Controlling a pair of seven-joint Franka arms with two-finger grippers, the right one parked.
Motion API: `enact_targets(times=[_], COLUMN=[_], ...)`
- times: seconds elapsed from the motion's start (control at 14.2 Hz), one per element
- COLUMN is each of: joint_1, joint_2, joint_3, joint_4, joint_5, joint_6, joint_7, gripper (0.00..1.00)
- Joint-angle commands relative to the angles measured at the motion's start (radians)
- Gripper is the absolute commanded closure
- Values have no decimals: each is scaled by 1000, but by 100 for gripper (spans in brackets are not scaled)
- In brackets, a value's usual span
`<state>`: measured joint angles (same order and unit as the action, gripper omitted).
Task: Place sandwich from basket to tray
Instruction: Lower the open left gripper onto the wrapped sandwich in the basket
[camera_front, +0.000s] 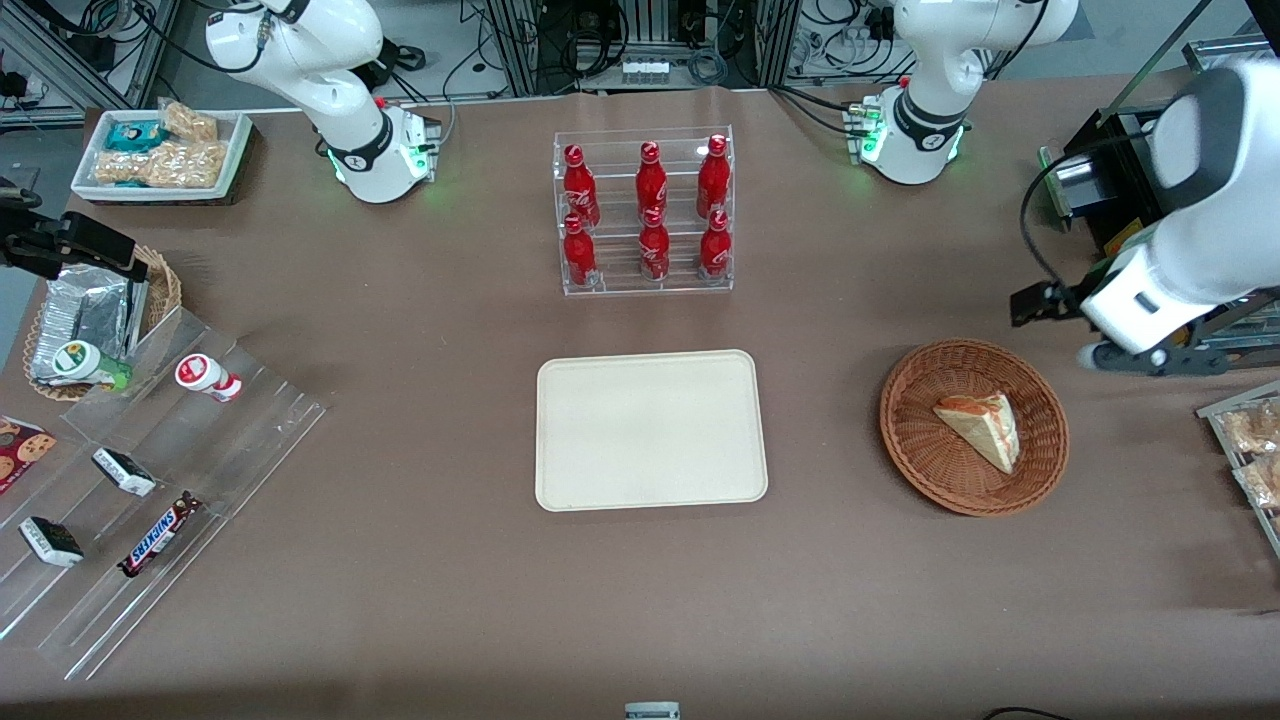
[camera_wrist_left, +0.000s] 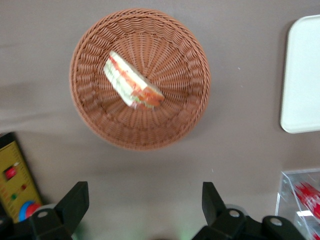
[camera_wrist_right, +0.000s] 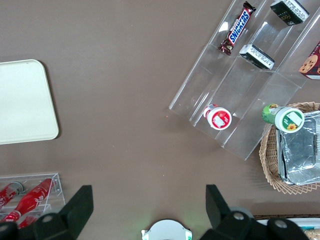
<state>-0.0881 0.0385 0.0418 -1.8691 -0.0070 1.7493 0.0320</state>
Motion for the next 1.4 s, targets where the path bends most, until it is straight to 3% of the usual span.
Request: enact_targets(times=[0.0, 0.21, 0.7, 1.19, 1.26, 1.33], joint_1=[8, 31, 50, 47, 45, 41], joint_2=[-19, -5, 103, 248, 264, 276], joint_3=[4, 10, 12, 9, 9, 9], joint_4=[-166, -281, -274, -269, -269, -269], joint_5=[5, 4, 4, 4, 2, 4], joint_6=[183, 356, 518, 705, 717, 722], joint_7=[-10, -117, -686, -938, -954, -981], gripper=[0, 0, 0, 0, 2, 29])
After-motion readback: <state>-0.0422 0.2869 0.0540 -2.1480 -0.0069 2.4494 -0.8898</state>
